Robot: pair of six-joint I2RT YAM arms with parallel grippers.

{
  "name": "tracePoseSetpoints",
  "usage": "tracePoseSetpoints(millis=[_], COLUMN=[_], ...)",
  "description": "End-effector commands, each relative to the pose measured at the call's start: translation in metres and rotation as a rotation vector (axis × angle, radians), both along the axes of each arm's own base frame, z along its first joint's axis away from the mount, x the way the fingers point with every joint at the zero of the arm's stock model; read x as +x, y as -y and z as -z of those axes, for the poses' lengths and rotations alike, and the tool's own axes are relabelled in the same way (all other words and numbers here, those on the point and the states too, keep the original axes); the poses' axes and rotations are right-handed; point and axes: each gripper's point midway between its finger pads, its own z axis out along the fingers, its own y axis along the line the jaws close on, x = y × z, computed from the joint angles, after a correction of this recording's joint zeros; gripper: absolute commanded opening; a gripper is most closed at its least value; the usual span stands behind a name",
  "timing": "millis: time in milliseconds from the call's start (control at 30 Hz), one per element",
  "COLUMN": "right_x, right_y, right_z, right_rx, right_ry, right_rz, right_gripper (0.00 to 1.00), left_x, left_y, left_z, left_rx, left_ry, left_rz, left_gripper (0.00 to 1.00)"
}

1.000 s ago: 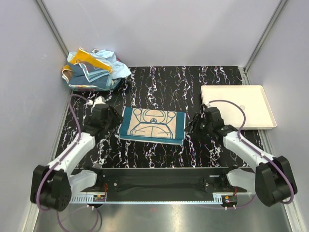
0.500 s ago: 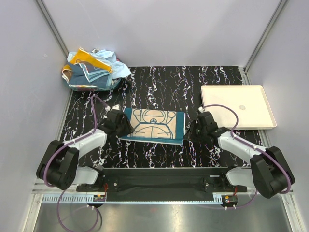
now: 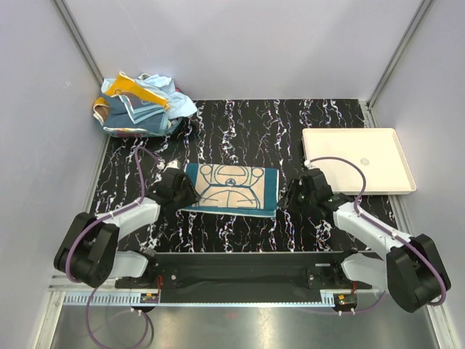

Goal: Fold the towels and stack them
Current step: Fold the towel, then neatly place the folded towel into the bin

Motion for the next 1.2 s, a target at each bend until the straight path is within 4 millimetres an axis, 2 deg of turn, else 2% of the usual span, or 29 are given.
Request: tracePoseSetpoints(millis=[0,133,167,233,267,300,333,367,400,433,467,500,533,567,633,667,733,800,967,1133,1167], right_x=[0.027,0.044,0.052,0.061,0.067,0.069,0.073,0.077,0.079,0.081,0.083,0.084,0.085,0.085,0.085,0.085,0.084,0.083,0.079,0.071,0.07], right_y=[0.001,-0.004,-0.006,-0.006,-0.008,-0.009,-0.007,-0.006,-0.005,-0.004,-0.002,-0.001,-0.001,0.0,-0.003,-0.003,-0.007,-0.01,-0.012,-0.016,-0.016], right_z=[-0.037,-0.042,-0.042,-0.042,-0.041,-0.041,-0.041,-0.04,-0.039,-0.038,-0.035,-0.033,-0.03,-0.027,-0.02,-0.017,-0.007,0.002,0.023,0.045,0.048], right_rx=[-0.024,-0.04,-0.045,-0.046,-0.047,-0.048,-0.052,-0.053,-0.054,-0.05,-0.052,-0.056,-0.054,-0.049,-0.04,-0.038,-0.029,-0.017,-0.019,-0.057,-0.063], right_ry=[0.114,0.127,0.13,0.131,0.131,0.133,0.133,0.128,0.128,0.126,0.116,0.115,0.105,0.103,0.088,0.084,0.06,0.043,-0.001,-0.044,-0.052], right_rz=[0.034,0.033,0.042,0.05,0.052,0.052,0.063,0.07,0.077,0.081,0.088,0.087,0.088,0.091,0.082,0.079,0.069,0.056,0.049,0.049,0.054], right_gripper=[0.46,0.49,0.5,0.51,0.51,0.5,0.51,0.51,0.51,0.51,0.51,0.52,0.54,0.54,0.58,0.59,0.62,0.64,0.68,0.64,0.61], left_x=[-0.008,0.01,0.02,0.029,0.038,0.041,0.045,0.049,0.051,0.051,0.047,0.048,0.045,0.037,0.028,0.016,-0.002,-0.018,-0.038,-0.043,-0.044], left_y=[-0.006,0.007,0.016,0.027,0.041,0.051,0.061,0.081,0.093,0.105,0.125,0.136,0.147,0.166,0.183,0.193,0.206,0.208,0.205,0.207,0.208], left_z=[0.004,-0.041,-0.064,-0.082,-0.101,-0.105,-0.1,-0.111,-0.114,-0.098,-0.098,-0.096,-0.09,-0.075,-0.063,-0.045,-0.03,-0.014,0.006,0.008,0.008], left_rx=[0.029,0.02,0.008,-0.005,-0.029,-0.043,-0.041,-0.056,-0.064,-0.055,-0.071,-0.074,-0.085,-0.098,-0.107,-0.09,-0.099,-0.089,-0.072,-0.08,-0.08], left_ry=[-0.011,0.071,0.113,0.145,0.183,0.186,0.167,0.198,0.204,0.167,0.178,0.178,0.166,0.142,0.123,0.088,0.058,0.028,-0.013,-0.016,-0.017], left_rz=[0.009,0.036,0.048,0.058,0.079,0.096,0.11,0.145,0.162,0.178,0.22,0.235,0.246,0.297,0.321,0.351,0.386,0.396,0.405,0.401,0.403], left_gripper=[0.42,0.42,0.42,0.43,0.43,0.43,0.43,0.43,0.43,0.43,0.43,0.43,0.43,0.42,0.42,0.42,0.41,0.41,0.41,0.4,0.4])
